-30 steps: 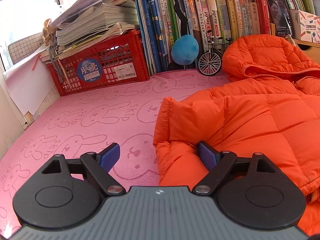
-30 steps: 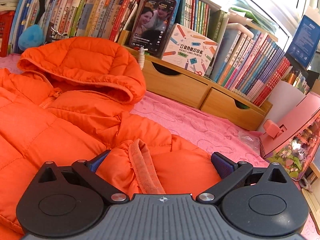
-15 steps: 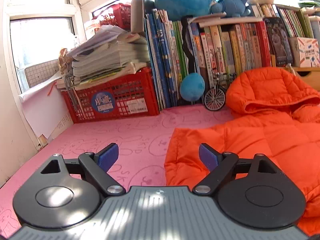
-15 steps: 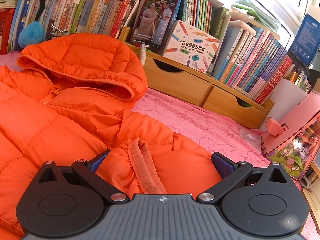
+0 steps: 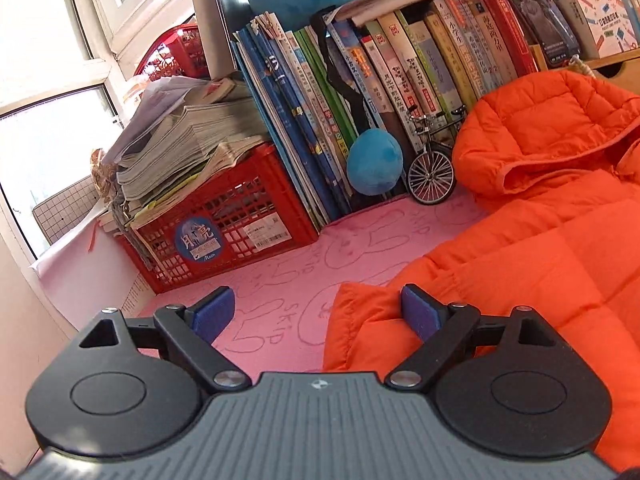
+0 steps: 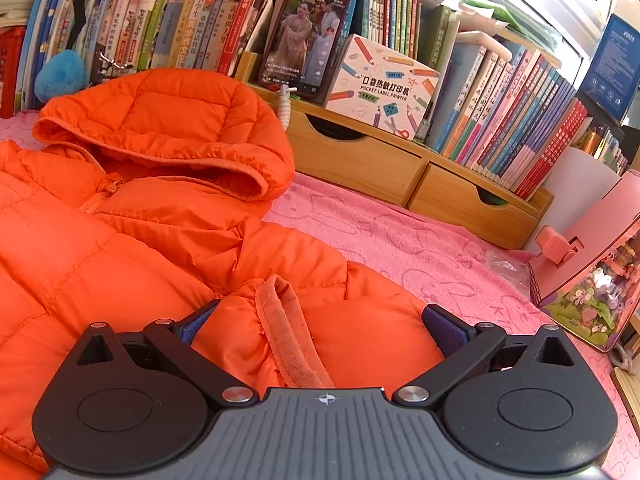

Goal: Fold clothes

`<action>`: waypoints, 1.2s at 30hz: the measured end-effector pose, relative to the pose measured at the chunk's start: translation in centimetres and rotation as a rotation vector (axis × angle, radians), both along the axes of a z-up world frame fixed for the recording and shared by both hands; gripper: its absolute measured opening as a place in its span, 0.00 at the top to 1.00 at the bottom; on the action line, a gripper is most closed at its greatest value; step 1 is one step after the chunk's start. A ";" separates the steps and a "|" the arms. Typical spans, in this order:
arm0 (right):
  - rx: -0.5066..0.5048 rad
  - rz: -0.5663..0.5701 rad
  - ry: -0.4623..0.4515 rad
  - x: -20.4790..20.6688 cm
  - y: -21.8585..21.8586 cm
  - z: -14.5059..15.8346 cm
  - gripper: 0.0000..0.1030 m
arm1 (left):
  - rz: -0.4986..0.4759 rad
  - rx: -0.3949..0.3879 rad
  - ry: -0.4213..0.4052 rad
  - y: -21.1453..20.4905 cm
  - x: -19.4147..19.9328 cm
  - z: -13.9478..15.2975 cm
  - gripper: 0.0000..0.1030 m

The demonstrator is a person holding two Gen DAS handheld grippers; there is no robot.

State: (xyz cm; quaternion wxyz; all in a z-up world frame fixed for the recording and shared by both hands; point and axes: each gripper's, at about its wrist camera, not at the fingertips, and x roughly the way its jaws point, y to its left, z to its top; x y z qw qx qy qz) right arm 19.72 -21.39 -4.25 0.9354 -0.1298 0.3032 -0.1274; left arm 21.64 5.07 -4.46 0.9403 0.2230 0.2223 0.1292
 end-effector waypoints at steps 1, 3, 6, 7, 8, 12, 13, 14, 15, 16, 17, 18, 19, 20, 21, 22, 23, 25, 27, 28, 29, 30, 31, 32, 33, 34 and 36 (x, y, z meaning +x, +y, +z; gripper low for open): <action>0.010 0.001 0.002 0.0 -0.1 0.0 0.00 | 0.004 0.003 0.022 0.1 0.3 -0.2 0.09; 0.027 0.001 0.005 0.1 -0.3 0.0 0.00 | 0.005 0.009 0.056 0.0 0.8 -0.5 0.09; 0.033 0.001 0.006 0.2 -0.3 0.0 0.00 | 0.012 0.035 0.049 -0.3 0.4 -0.5 0.09; 0.032 0.001 0.006 0.2 -0.3 0.0 0.00 | 0.017 0.040 0.038 -0.3 0.1 -0.4 0.09; 0.031 0.001 0.006 0.2 -0.3 0.0 0.00 | 0.021 0.044 0.027 -0.4 -0.2 -0.2 0.09; 0.031 0.000 0.005 0.2 -0.3 0.0 0.00 | -0.003 -0.009 -0.067 -0.8 -4.4 2.1 0.10; 0.030 0.000 0.005 0.2 -0.3 0.0 0.00 | -0.050 -0.027 -0.098 -1.3 -6.4 2.9 0.10; 0.030 0.000 0.004 0.2 -0.3 0.0 0.00 | -0.106 -0.044 -0.128 -2.1 -8.5 3.7 0.10; 0.029 0.000 0.004 0.2 -0.2 0.0 0.00 | -0.163 -0.061 -0.143 -2.9 -10.1 4.2 0.10; 0.028 0.000 0.003 0.1 -0.2 0.1 0.00 | -0.219 -0.076 -0.147 -3.8 -11.5 4.5 0.10; 0.028 0.000 0.002 0.1 -0.2 0.1 0.00 | -0.275 -0.091 -0.151 -4.8 -12.8 4.8 0.10; 0.028 0.000 0.002 0.1 -0.2 0.1 0.00 | -0.337 -0.106 -0.139 -5.9 -13.7 4.9 0.10; 0.027 0.000 0.001 0.1 -0.2 0.1 0.00 | -0.384 -0.107 -0.121 -7.2 -14.1 4.7 0.10; 0.027 0.000 0.000 0.1 -0.2 0.1 0.00 | -0.414 -0.099 -0.107 -8.4 -14.2 4.3 0.10; 0.028 0.000 0.000 0.1 -0.2 0.1 0.00 | -0.430 -0.084 -0.092 -9.7 -14.1 3.8 0.10; 0.029 0.000 0.000 0.1 -0.3 0.1 0.00 | -0.432 -0.065 -0.074 -10.7 -13.7 3.2 0.10; 0.030 0.000 -0.001 0.1 -0.3 0.1 0.00 | -0.425 -0.043 -0.048 -11.6 -13.2 2.6 0.10; 0.033 -0.001 -0.001 0.1 -0.3 0.1 0.00 | -0.392 -0.005 0.002 -12.3 -12.1 1.4 0.10; 0.035 -0.001 -0.002 0.1 -0.3 0.1 0.00 | -0.357 0.016 0.046 -12.1 -11.2 0.5 0.10; 0.036 -0.001 -0.002 0.1 -0.4 0.1 0.00 | -0.340 0.008 0.063 -11.4 -11.0 0.2 0.10; 0.037 0.000 -0.002 0.1 -0.4 0.1 0.00 | -0.321 -0.002 0.076 -10.6 -10.8 0.1 0.09; 0.038 0.000 -0.002 0.1 -0.4 0.1 0.00 | -0.301 -0.015 0.086 -9.8 -10.6 0.0 0.09; 0.039 0.000 -0.001 0.1 -0.4 0.2 0.00 | -0.285 -0.025 0.093 -9.0 -10.3 0.0 0.09; 0.040 0.001 -0.001 0.1 -0.5 0.2 0.00 | -0.269 -0.034 0.099 -8.3 -10.0 -0.1 0.07; 0.041 0.002 -0.002 0.1 -0.5 0.2 0.00 | -0.253 -0.042 0.103 -7.5 -9.9 -0.2 0.06; 0.041 0.002 -0.002 0.1 -0.5 0.2 0.00 | -0.239 -0.046 0.105 -6.8 -9.7 -0.3 0.06; 0.042 0.006 -0.002 0.1 -0.4 0.3 0.00 | -0.238 -0.060 0.106 -5.7 -9.7 -0.5 0.03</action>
